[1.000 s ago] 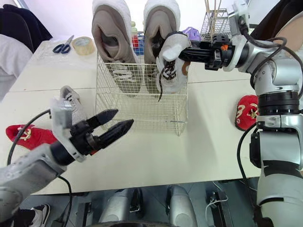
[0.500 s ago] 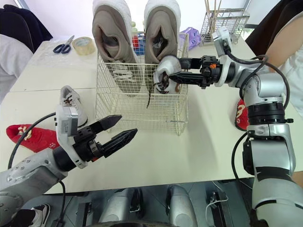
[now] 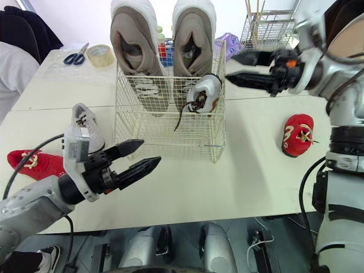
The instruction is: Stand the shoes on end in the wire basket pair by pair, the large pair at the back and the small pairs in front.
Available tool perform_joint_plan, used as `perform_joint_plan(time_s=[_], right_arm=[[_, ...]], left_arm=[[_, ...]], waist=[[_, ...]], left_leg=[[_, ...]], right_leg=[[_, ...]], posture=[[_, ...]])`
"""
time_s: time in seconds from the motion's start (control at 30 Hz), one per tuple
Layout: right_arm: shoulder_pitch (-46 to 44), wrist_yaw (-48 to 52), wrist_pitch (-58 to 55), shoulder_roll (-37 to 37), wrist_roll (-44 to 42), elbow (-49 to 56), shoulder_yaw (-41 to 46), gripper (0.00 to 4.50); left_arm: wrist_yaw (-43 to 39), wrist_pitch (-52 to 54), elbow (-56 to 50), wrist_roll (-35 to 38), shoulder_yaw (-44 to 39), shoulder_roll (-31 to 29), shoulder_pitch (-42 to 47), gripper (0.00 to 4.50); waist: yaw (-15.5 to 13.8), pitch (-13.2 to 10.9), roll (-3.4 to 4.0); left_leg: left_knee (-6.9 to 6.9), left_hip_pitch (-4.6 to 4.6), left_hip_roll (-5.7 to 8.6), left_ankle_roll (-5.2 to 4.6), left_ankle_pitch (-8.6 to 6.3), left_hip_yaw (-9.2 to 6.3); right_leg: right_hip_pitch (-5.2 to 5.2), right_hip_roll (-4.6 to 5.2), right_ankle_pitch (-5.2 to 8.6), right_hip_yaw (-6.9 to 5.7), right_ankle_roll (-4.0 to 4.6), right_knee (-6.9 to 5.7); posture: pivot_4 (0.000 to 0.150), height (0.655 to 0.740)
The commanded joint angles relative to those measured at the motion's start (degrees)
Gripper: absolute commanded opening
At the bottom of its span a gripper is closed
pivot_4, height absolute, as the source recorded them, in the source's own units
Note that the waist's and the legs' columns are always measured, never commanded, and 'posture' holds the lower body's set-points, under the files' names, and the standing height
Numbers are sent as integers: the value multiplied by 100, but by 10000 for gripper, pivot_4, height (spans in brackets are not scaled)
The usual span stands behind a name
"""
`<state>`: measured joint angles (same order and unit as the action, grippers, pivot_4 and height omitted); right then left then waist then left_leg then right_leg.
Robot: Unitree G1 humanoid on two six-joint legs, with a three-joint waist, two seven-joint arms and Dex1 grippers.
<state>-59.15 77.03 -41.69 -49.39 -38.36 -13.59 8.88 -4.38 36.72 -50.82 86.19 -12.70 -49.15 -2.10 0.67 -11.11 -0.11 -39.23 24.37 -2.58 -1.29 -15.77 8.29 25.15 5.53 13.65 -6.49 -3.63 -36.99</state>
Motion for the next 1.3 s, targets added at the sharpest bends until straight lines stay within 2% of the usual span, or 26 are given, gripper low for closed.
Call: perform_joint_plan(time_s=[0.03,0.1,0.23,0.3,0.4,0.5,0.57,0.67,0.77,0.87,0.9,1.0,1.13,1.3], right_arm=[[-543,-75,25,-63,-318,208,393,43396],[-782,-106,32,40,-416,338,378,44923],[-1081,-120,-209,358,-817,838,259,44923],[-1083,53,-373,540,-1120,1070,198,44923],[-915,357,-384,808,-1249,1358,-103,44923],[-662,590,-413,954,-1281,1824,-465,44923],[-412,703,-336,910,-1127,2244,-775,44923],[41,555,448,775,-214,2584,-1214,44923],[182,518,285,630,-410,2788,-1058,44923],[376,378,-115,411,-883,3257,-804,44923],[504,302,-203,292,-925,3361,-734,44923],[792,169,-378,10,-1006,3583,-613,44923],[1224,96,-820,-458,-1570,4116,-293,44923],[1400,-175,-834,-599,-1595,4262,-321,44923]], left_arm=[[-208,-141,34,894,-794,-323,-82,45000],[-234,-132,240,1223,-1362,-543,-119,45000],[47,-2,1174,1317,-2635,-955,-153,45000],[229,65,1832,988,-3122,-1118,-117,45000],[504,239,3064,308,-3197,-1454,100,45000],[114,440,4194,-648,-2760,-1887,411,45000],[-680,578,4973,-1090,-2263,-2034,723,45000],[-1845,1165,5947,-1671,-1123,-2081,1410,45000],[-2501,1389,6487,-2093,-672,-1951,2104,45000],[-2837,1631,7300,-2476,-355,-1656,2953,45000],[-2941,1566,7540,-2830,-139,-1612,3170,45000],[-3278,1442,7997,-3567,202,-1558,3535,45000],[-3415,1626,8921,-4190,356,-1311,4151,45000],[-3891,1413,9759,-4946,531,-961,4721,45000]], waist=[[4,0,0],[17,0,0],[28,0,2],[25,0,2],[11,1,1],[-11,2,-1],[-20,2,-3],[-47,8,-11],[-21,-2,-26],[-30,1,-43],[-17,6,-51],[28,7,-54],[10,5,-59],[-10,10,-77]], left_leg=[[0,2,-1,0,0,0],[0,1,-1,0,0,0],[2,0,-6,5,2,-1],[3,0,-7,8,4,-1],[3,0,-6,8,4,0],[3,1,-5,8,4,1],[4,4,-4,7,3,6],[5,5,0,6,-1,18],[6,13,-4,7,-1,36],[6,14,-8,7,0,34],[7,14,-11,8,1,33],[7,6,-13,8,2,43],[6,4,-17,6,2,51],[1,5,-16,0,-1,48]], right_leg=[[1,1,0,1,0,0],[3,2,0,3,1,-1],[5,-3,1,2,1,-4],[6,-5,1,1,1,-6],[6,-7,1,-2,0,-5],[6,-9,1,-4,0,-5],[10,-7,1,-4,0,-4],[15,-2,2,-6,-2,-5],[28,0,0,-2,-3,-6],[31,-3,0,-3,-3,-9],[30,-8,0,-3,-2,-9],[28,-7,0,3,-3,-7],[32,-8,0,8,-3,-10],[30,-3,0,6,-3,-13]], posture=[[1500,7400],[1500,7400],[1500,7400],[1500,7400],[1500,7400],[1500,7400],[1500,7400],[1500,7400],[1500,7400],[1500,7400],[1500,7400],[1500,7400],[1500,7400],[1500,7400]])
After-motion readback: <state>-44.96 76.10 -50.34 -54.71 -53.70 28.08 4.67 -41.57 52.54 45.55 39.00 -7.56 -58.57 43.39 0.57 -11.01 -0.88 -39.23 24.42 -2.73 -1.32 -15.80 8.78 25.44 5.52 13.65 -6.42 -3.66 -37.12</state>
